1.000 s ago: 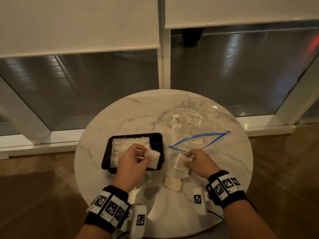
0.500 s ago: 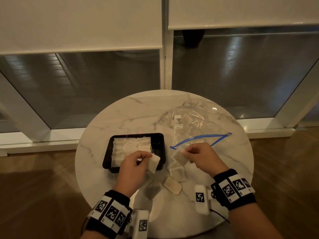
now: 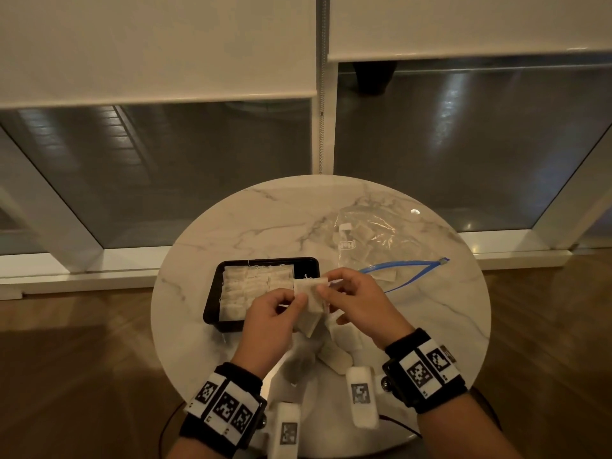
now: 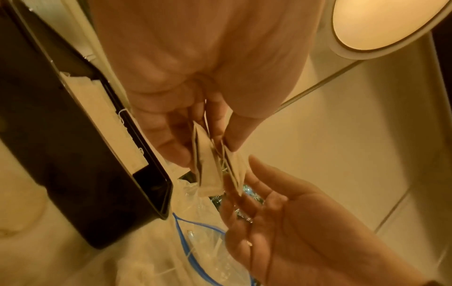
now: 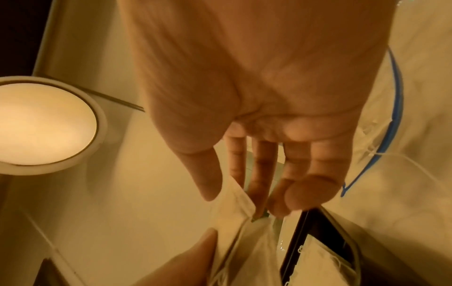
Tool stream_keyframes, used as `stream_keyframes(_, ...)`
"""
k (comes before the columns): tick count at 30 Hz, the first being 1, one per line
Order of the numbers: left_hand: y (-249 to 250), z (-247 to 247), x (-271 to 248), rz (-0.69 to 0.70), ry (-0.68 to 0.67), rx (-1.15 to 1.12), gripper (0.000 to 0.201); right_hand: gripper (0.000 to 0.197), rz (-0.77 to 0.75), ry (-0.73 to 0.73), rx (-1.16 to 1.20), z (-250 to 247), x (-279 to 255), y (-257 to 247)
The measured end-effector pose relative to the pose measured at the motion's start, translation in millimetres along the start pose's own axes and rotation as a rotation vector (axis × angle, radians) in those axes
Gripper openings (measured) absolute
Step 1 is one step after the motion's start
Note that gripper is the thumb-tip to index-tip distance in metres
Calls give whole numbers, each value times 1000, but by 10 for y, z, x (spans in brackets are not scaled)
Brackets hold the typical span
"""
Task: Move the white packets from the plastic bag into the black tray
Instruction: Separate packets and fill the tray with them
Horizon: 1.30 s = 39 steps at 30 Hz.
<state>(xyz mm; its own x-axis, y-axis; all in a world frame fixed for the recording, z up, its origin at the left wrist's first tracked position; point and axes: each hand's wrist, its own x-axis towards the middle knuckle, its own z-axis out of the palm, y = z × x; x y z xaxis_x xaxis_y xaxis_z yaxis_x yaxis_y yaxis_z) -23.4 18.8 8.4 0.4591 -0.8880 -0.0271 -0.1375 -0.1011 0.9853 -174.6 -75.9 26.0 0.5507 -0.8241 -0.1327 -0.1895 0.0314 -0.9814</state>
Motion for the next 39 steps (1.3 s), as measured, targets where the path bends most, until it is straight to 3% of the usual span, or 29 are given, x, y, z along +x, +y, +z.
stream_keyframes(7,13,-22,-33,96,-45,186,16,7,-151,-21,-313,1,26,-28)
stream_keyframes(14,27,-43,-34,121,-59,247,14,8,-158,-54,-470,-122,2,-225)
stream_keyframes(18,17,-122,-12,105,16,283,13,8,-299,317,-424,-170,75,-196)
stream_keyframes(20,-19,-188,12,97,57,354,12,8,-323,393,-318,-198,111,-191)
stream_keyframes(23,-106,-290,55,90,80,450,14,8,-268,306,-199,-213,172,-169)
stream_keyframes(26,-186,-341,90,44,66,495,24,11,-226,317,-305,-235,271,-111)
stream_keyframes(30,-289,-359,130,-48,14,492,31,12,-170,206,-428,-142,381,-58)
stream_keyframes(39,-370,-452,179,-77,-20,481,23,9,-72,-68,-622,143,664,-81)
